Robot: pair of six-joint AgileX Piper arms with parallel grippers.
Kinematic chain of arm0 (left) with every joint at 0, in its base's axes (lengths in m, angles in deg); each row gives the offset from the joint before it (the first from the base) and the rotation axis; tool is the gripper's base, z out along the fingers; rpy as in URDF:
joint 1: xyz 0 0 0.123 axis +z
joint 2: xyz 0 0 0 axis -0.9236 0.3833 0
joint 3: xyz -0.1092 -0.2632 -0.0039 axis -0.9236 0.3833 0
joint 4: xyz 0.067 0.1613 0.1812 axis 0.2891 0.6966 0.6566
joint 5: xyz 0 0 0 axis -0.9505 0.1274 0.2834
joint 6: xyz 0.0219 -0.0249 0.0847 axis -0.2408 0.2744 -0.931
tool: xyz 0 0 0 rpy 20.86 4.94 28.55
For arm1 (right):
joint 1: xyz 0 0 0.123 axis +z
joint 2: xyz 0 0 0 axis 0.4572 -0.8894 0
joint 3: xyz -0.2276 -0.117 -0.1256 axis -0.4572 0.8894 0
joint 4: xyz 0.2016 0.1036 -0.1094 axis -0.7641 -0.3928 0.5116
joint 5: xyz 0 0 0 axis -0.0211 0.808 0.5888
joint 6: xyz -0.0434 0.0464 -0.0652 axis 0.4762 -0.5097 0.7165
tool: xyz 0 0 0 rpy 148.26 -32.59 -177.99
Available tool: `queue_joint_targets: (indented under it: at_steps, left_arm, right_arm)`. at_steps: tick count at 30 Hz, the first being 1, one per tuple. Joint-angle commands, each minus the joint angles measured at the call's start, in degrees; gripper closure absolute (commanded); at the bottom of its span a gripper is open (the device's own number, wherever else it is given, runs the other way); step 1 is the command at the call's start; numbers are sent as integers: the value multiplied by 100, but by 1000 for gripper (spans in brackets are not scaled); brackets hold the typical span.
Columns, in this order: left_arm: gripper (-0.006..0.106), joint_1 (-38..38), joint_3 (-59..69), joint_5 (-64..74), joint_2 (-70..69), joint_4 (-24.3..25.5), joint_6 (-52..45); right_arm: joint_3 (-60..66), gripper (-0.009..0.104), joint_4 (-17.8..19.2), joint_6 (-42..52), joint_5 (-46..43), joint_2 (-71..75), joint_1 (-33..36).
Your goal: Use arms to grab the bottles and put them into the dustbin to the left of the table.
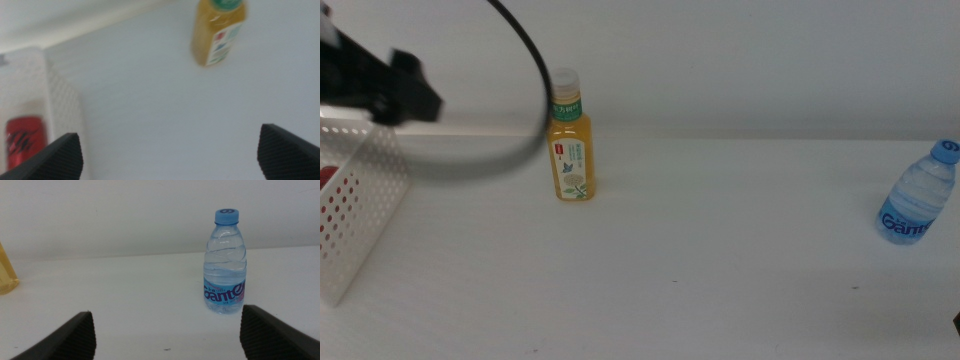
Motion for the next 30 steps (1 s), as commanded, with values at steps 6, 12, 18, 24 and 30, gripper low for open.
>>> queue_joint_targets:
  at_steps: [6, 12, 18, 24, 30]
  left_arm:
    - [7, -1306, 2344, -2719, -1397, 431, 1183]
    - [7, -1839, 4026, -4828, -1822, 475, 1568]
    - [7, -2080, 5387, -8038, -1315, 488, 1611]
    - [7, -2089, 5502, -9382, -26, 701, 2183]
    - [7, -2089, 5467, -10610, 1111, 1058, 2725]
  right_arm:
    - [244, 18, 41, 53, -65, 224, -34]
    - [244, 18, 41, 53, -65, 224, -34]
    - [244, 18, 41, 53, -65, 224, -34]
    - [244, 18, 41, 53, -65, 224, -34]
    - [244, 18, 41, 53, -65, 224, -34]
